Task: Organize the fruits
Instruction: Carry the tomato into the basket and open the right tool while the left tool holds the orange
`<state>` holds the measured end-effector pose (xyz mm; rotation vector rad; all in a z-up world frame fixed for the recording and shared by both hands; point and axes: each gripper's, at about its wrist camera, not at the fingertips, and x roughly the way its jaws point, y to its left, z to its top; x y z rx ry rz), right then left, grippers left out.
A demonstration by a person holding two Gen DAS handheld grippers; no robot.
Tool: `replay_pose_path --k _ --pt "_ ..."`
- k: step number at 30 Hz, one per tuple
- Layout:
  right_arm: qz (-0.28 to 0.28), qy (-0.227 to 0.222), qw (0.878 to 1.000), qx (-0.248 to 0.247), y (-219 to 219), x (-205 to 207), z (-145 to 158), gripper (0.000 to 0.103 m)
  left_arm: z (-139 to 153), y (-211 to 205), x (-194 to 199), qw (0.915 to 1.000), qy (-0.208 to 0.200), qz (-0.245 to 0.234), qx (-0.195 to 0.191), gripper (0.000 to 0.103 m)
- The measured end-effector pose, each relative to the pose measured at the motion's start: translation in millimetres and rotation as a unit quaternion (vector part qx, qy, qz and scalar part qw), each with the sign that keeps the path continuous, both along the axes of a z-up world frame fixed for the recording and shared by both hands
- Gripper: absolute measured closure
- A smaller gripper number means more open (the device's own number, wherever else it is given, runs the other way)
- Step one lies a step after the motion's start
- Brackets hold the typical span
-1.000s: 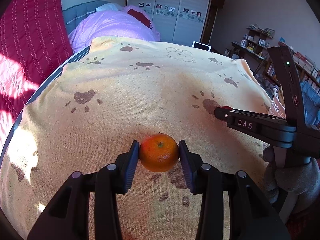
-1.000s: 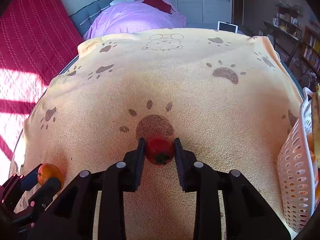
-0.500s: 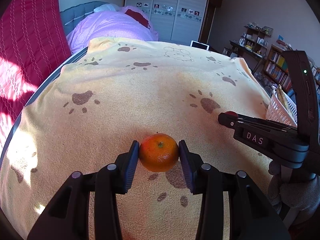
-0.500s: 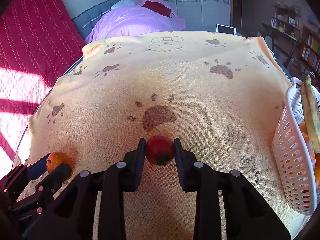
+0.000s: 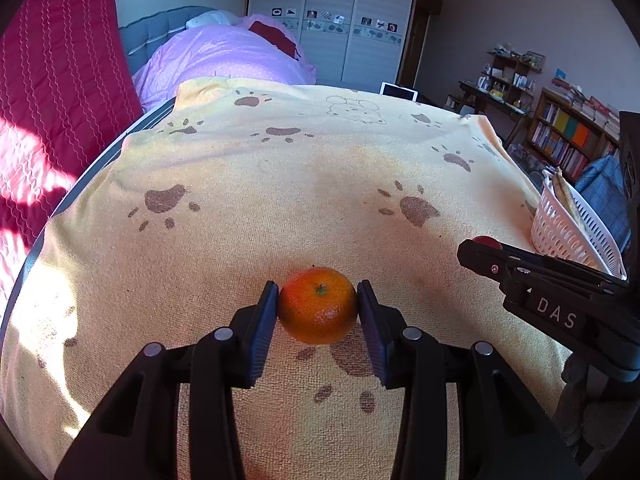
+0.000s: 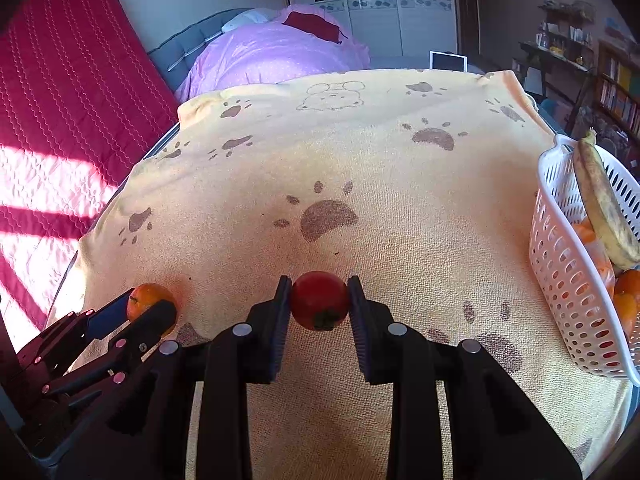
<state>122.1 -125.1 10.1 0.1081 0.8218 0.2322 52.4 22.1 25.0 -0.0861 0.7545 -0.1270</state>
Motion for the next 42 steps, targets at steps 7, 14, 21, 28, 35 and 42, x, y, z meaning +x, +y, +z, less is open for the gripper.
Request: replay_pose_path --k 7,14,21,28,35,42 --pt "-0.007 0.001 1.0 0.009 -4 -11 0 0.074 0 -1 -1 1.0 -0.001 -0.002 0.001 0.062" --pt "-0.014 -0.001 1.0 0.018 -9 -19 3 0.074 0 -2 -1 1.0 -0.003 -0.004 0.003 0.062" --pt "-0.014 -0.005 1.0 0.024 -10 -27 6 0.074 1 -4 -2 1.0 -0.004 -0.005 0.004 0.062" --pt "-0.015 -0.01 0.999 0.027 -11 -34 11 0.074 1 -4 -2 1.0 -0.006 -0.005 0.005 0.062" --pt "-0.017 -0.017 0.999 0.028 -16 -41 17 0.074 2 -4 -3 0.9999 -0.008 -0.006 0.006 0.062" --pt "-0.031 -0.032 0.998 0.035 -30 -51 30 0.074 3 -6 -5 0.9998 -0.013 -0.012 0.007 0.062"
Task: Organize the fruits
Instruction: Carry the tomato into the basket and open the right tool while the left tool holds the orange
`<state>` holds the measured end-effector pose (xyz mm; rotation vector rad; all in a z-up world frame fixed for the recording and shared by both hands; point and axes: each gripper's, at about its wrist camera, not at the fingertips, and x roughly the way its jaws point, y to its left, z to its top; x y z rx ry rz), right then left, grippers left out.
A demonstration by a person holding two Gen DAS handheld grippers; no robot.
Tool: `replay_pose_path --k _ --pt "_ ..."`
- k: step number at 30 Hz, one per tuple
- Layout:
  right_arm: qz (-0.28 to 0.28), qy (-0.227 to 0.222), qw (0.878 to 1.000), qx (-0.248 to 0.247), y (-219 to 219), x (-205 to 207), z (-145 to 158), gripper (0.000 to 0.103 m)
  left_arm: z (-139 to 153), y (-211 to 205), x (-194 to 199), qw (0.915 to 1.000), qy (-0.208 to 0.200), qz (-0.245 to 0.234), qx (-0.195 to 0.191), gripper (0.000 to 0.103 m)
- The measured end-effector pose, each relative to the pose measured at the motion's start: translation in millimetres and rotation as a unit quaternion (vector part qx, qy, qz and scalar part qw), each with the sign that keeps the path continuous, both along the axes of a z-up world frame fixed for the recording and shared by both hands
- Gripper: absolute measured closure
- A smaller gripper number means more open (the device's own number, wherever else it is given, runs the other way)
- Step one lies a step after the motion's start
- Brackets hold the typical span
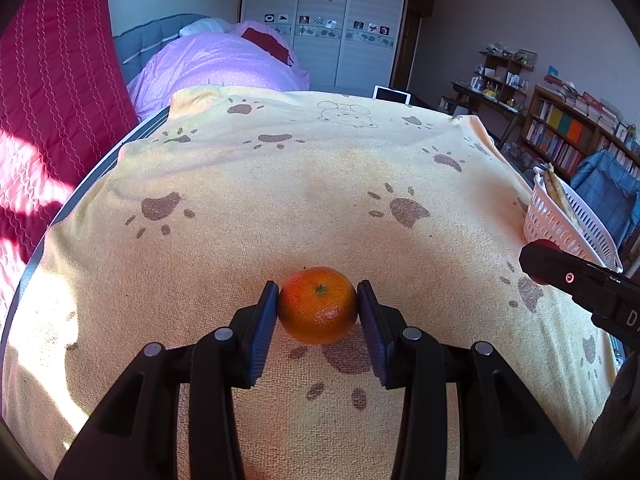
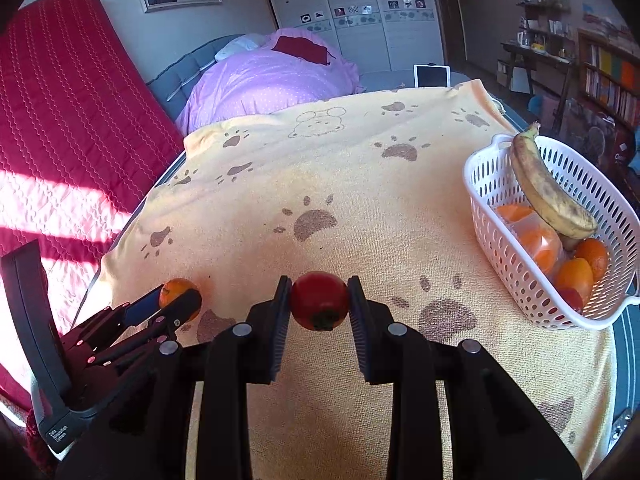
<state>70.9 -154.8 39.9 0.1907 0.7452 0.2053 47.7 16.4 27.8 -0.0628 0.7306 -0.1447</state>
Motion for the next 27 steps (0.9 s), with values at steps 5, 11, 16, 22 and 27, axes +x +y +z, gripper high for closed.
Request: replay_pose_path --k 5,11,16,22,27 --pt "-0.022 -0.014 1.0 0.008 -20 -11 11 0.074 0 0 0 1.0 -0.001 -0.002 0.0 0.062" --pt "-0.068 -0.032 0.997 0.012 -57 -27 23 0.074 1 -1 -1 1.0 -0.002 -0.004 0.0 0.062" --pt "-0.119 -0.046 0.992 0.011 -97 -38 32 0.074 1 -1 -2 1.0 -0.004 -0.004 0.0 0.062" --pt "-0.166 -0.049 0.984 0.027 -141 -45 35 0.074 1 -1 -2 1.0 -0.004 -0.004 0.0 0.062" --pt "-0.185 -0.039 0.981 0.034 -160 -43 29 0.074 1 -1 -2 1.0 -0.004 -0.003 0.0 0.062"
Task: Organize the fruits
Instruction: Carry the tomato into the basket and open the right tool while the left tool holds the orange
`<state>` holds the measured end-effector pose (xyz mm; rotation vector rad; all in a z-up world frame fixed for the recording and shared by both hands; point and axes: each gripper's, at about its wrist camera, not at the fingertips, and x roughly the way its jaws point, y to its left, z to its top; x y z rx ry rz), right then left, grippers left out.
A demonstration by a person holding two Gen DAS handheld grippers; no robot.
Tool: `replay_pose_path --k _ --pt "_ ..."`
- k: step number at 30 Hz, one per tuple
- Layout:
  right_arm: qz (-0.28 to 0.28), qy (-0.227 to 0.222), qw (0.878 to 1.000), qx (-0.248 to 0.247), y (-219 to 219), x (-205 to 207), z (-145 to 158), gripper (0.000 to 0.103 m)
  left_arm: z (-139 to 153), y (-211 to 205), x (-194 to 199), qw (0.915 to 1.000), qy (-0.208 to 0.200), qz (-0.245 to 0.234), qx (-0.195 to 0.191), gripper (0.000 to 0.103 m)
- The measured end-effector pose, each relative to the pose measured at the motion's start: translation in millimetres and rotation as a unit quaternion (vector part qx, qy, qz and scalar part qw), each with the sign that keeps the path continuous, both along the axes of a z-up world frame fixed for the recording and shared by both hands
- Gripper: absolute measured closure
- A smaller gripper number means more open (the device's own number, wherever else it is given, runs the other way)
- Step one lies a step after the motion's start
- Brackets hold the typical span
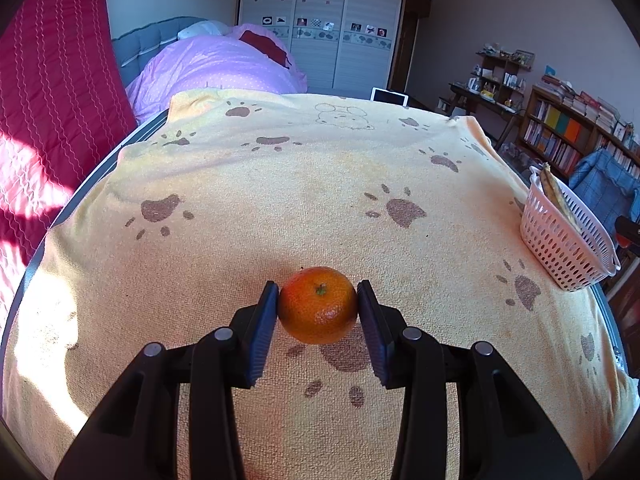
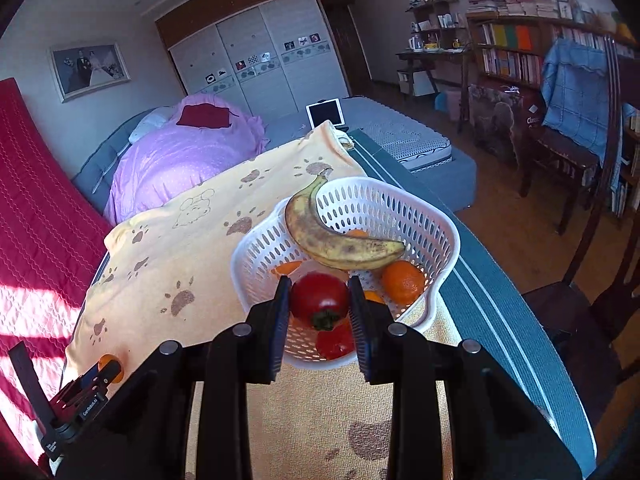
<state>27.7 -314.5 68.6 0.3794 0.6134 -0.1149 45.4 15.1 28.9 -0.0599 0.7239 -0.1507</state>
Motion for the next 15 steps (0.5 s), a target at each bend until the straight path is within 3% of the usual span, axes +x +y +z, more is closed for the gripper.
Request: replay_pose_path --k 15 --pt "-0.011 0.022 1.0 -0.005 -2 17 -21 0.07 -2 2 1 1.0 0.002 0.002 0.003 0.062"
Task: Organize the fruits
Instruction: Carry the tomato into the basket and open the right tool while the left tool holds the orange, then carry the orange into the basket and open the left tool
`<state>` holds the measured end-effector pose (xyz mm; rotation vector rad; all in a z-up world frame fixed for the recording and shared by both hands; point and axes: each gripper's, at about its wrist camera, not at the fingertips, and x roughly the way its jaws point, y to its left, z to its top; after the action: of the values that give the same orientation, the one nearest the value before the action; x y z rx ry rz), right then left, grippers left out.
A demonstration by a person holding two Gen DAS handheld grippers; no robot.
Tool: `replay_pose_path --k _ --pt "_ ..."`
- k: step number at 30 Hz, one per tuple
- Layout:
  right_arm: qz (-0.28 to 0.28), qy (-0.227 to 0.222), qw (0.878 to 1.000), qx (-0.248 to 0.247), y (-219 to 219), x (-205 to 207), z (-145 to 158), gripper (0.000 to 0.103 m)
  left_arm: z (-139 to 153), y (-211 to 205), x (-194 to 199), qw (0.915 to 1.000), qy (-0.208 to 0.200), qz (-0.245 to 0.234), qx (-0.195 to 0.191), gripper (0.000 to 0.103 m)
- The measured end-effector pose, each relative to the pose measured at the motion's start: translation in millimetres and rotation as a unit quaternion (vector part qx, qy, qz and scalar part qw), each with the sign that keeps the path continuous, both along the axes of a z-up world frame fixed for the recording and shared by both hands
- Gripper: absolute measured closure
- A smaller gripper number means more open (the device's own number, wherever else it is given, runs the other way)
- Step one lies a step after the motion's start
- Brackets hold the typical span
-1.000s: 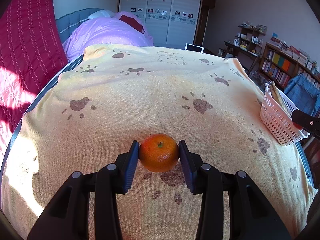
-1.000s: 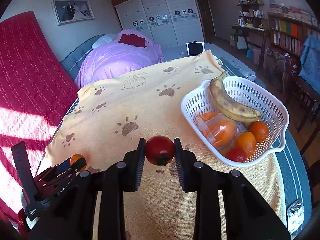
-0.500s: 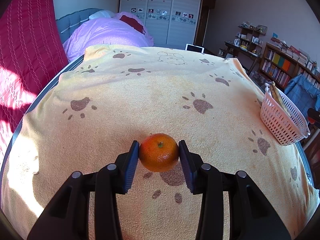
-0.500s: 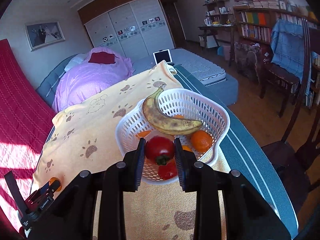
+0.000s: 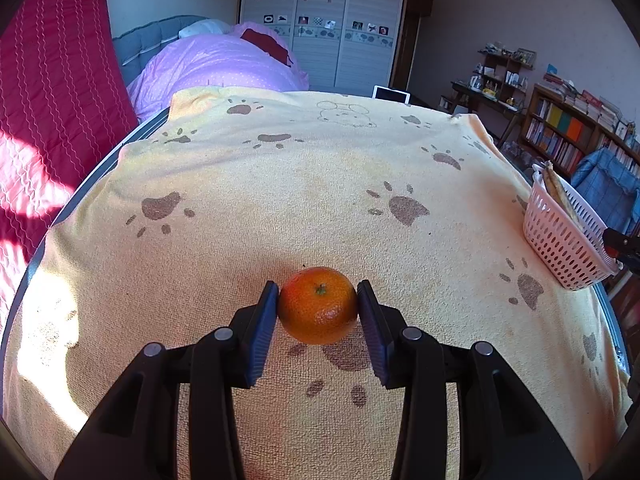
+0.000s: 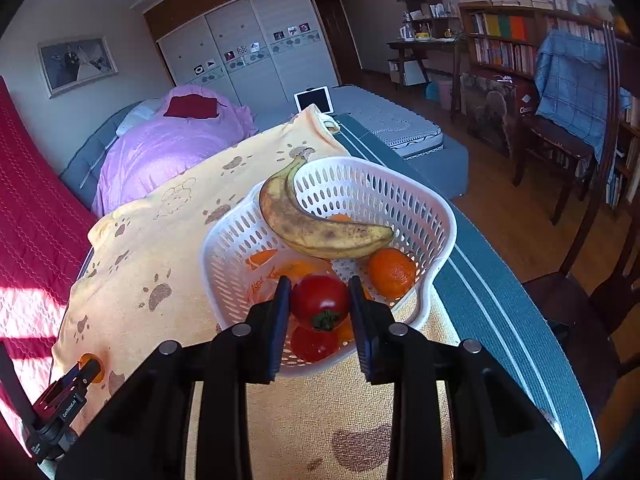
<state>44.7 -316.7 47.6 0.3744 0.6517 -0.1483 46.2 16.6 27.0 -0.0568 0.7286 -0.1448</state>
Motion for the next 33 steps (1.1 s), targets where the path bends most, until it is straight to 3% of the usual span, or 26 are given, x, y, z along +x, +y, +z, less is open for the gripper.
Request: replay_pose_path --k 3,18,24,33 --pt "-0.007 -0.005 1.0 -0.002 2 0 -1 0.058 0 0 0 1.0 0.0 0.0 0.0 0.062" --pt "-0.026 -0.045 0.998 -0.044 29 -12 2 0.055 -2 0 2 0.9999 0.009 -0.002 -0.006 0.062" --pt "-0.055 -0.073 0.993 -0.078 32 -25 2 0.046 3 -2 1 0.9996 0.019 -0.005 -0.019 0.062" --pt "-0.084 -0.102 0.99 -0.059 13 -38 2 0.041 24 -38 -8 0.999 0.008 -0.04 -0.017 0.062"
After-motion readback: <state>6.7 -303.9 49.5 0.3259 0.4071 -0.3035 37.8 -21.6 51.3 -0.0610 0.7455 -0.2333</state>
